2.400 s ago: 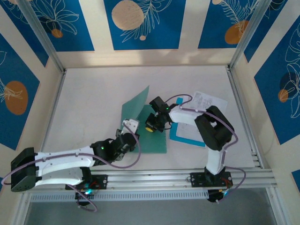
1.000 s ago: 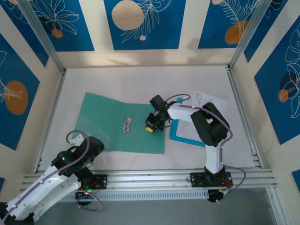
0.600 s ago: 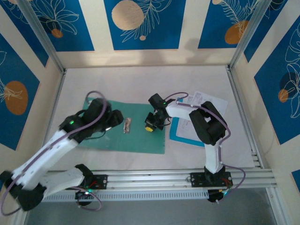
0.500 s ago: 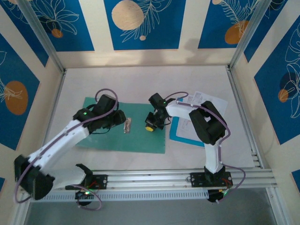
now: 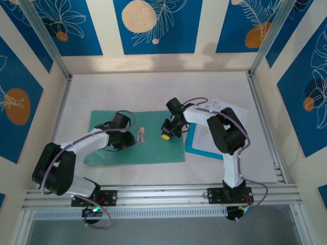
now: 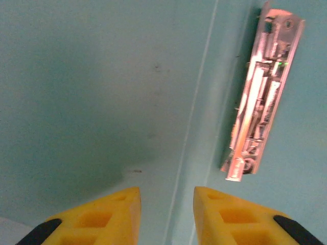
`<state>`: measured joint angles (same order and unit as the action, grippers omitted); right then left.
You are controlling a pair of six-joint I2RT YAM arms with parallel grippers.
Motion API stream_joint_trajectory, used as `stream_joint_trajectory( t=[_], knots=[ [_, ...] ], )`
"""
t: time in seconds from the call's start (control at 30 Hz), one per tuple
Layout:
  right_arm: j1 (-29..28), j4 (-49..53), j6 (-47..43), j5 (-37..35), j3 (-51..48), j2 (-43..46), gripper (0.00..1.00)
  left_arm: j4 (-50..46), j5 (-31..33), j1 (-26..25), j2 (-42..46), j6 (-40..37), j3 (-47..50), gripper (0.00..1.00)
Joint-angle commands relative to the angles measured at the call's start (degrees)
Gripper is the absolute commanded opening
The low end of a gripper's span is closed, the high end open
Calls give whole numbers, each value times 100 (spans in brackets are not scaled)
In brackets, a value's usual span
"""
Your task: Put the files into the folder
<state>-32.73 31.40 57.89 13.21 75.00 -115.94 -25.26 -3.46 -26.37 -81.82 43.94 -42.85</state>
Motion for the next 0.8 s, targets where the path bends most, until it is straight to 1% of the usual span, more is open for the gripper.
stream_joint_trajectory(
  t=[0.0, 0.17, 0.4, 0.53, 0.57, 0.63, 0.7, 0.77],
  knots=[
    [54, 509, -144, -532, -202, -102, 0, 444, -51, 35, -205, -233, 148, 32],
    [22, 598, -118, -662, -247, 111, 0, 920, -166, 29, -364, -299, 230, 36],
    [220, 329, -146, -504, -589, 228, 0, 1016, -353, -2, -527, -288, 66, 36],
    [262, 143, -397, -385, -602, 495, 0, 1235, -453, -93, -551, -130, 165, 36],
    [267, 70, -470, -271, -570, 615, 1, 1296, -461, -129, -505, -78, 192, 37],
    [310, 42, -559, -65, -507, 906, 8, 1323, -445, -198, -397, 20, 223, 37],
    [500, -20, -548, 207, -572, 1327, 19, 1275, -388, -292, -247, 113, 213, 38],
    [901, -75, -505, 451, -791, 1823, 32, 1236, -323, -393, -91, 224, 206, 40]
  ],
)
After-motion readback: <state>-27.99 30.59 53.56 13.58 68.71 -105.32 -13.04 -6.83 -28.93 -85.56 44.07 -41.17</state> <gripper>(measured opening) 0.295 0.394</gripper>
